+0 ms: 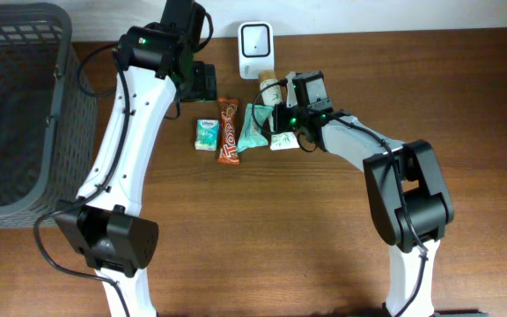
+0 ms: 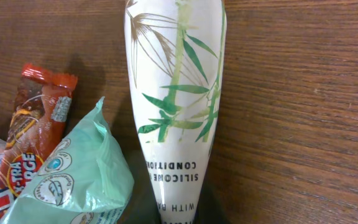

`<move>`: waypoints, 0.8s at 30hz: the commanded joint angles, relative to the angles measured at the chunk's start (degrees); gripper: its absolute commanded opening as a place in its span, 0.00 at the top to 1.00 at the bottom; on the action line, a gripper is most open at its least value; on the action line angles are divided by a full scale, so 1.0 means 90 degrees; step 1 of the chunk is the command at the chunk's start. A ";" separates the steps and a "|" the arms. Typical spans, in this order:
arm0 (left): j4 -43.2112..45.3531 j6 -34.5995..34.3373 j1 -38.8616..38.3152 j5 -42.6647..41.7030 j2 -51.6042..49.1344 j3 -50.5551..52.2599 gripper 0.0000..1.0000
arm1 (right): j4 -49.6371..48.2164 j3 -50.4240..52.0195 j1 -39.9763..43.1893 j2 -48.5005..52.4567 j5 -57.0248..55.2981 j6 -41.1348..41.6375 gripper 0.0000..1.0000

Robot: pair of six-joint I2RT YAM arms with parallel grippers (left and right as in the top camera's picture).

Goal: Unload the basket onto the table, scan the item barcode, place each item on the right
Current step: 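Lift the white tube and hold its barcode in front of the scanner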

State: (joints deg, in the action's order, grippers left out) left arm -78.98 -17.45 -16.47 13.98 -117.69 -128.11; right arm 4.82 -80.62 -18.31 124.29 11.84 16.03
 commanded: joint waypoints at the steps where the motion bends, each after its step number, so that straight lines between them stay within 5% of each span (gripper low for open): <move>1: 0.0007 -0.0061 -0.0015 0.0022 -0.0034 0.0027 0.01 | 0.0146 0.0041 -0.0036 -0.0289 -0.0112 -0.0051 0.96; 12: 0.0321 -0.0221 0.0767 0.0090 -0.0002 -0.0007 0.01 | 0.0726 -0.0342 -0.0036 -0.1554 -0.1348 -0.0085 0.96; 16: 0.0408 -0.0384 0.1513 -0.0454 -0.0002 -0.0007 0.01 | -0.0393 -0.0342 -0.0063 -0.1569 -0.1365 -0.0131 0.96; 24: 0.0369 -0.0369 0.1600 -0.0457 -0.0002 -0.0005 0.01 | -0.3415 -0.0342 -0.0389 -0.1056 -0.1396 -0.0036 0.96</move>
State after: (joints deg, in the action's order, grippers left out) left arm -75.64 -20.03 -2.13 10.44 -117.69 -128.11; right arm -20.27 -81.97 -19.86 113.25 -0.43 15.03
